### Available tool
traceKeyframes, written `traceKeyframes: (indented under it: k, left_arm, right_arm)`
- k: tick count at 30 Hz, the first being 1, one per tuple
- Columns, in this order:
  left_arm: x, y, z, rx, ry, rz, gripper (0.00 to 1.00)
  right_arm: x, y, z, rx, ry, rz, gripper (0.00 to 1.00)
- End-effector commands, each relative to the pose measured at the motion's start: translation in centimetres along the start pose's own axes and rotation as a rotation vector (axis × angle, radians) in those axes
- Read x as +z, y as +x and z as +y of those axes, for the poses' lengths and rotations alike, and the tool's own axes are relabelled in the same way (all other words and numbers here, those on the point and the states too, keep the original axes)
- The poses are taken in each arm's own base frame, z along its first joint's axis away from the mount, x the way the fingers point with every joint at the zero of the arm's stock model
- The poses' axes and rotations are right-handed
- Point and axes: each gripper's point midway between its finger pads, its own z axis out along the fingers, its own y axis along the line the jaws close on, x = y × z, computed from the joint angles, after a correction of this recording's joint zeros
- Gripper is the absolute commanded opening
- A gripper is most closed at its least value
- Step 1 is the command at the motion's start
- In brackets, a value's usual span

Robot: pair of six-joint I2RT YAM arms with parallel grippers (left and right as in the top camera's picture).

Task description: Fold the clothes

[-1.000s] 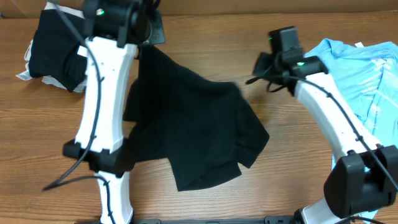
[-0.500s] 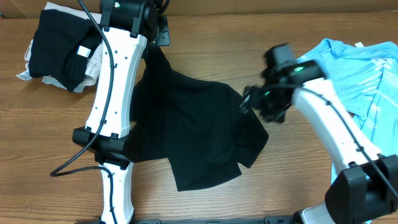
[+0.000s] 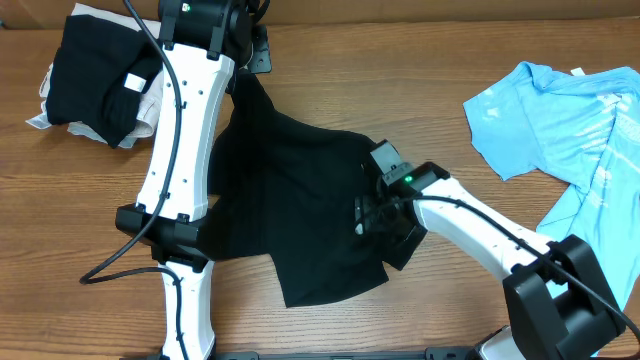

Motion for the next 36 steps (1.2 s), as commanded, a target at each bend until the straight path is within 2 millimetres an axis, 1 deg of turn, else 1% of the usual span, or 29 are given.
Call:
traceKeyframes:
  k: [1,5,7,8,10,15,20,22,24,29,32,36]
  left_arm:
    - [0.2,0.0,0.3,0.022,-0.015,0.0,0.04]
    - [0.2,0.0,0.3,0.022,-0.015,0.0,0.04]
    - [0.2,0.0,0.3,0.022,-0.015,0.0,0.04]
    - [0.2,0.0,0.3,0.022,-0.015,0.0,0.04]
    - [0.2,0.0,0.3,0.022,-0.015,0.0,0.04]
    - [0.2,0.0,0.3,0.022,-0.016,0.0,0.04]
    - [0.2,-0.1,0.3,0.021,-0.014,-0.001,0.04]
    - [0.2,-0.2,0.2,0.02,-0.013,-0.006,0.04]
    - [0.2,-0.3,0.2,0.019,-0.012,-0.009,0.04]
    - [0.2,-0.2,0.2,0.02,-0.013,-0.007,0.04]
    - [0.2,-0.2,0.2,0.02,-0.013,-0.007,0.04]
    - [0.2,-0.2,0.2,0.02,-0.013,-0.007,0.04]
  right_arm:
    - [0.5,-0.3,-1.0,-0.026,0.04,-0.045,0.73]
    - [1.0,-0.6,-0.9,-0.047,0.031,-0.064,0.71]
    - [1.0,-0.9,-0.7,-0.048,0.024,-0.077,0.67]
    - [1.0,-1.0,-0.6,-0.047,0.02,-0.083,0.63]
    - [1.0,-1.2,-0.5,-0.047,0.013,-0.087,0.6]
    - [1.1,-1.0,-0.4,-0.047,0.01,-0.078,0.59]
    - [2.1,-0.7,-0.4,-0.046,0.007,-0.051,0.54]
    - [2.4,-0.6,-0.3,-0.046,0.004,-0.04,0.51]
    - [2.4,-0.5,-0.3,-0.046,0.005,-0.038,0.44]
    - [2.4,-0.5,-0.4,-0.037,0.006,-0.036,0.33]
    - [2.4,-0.5,-0.4,-0.035,0.007,-0.036,0.21]
    - [2.4,-0.4,-0.4,-0.034,0.008,-0.034,0.08]
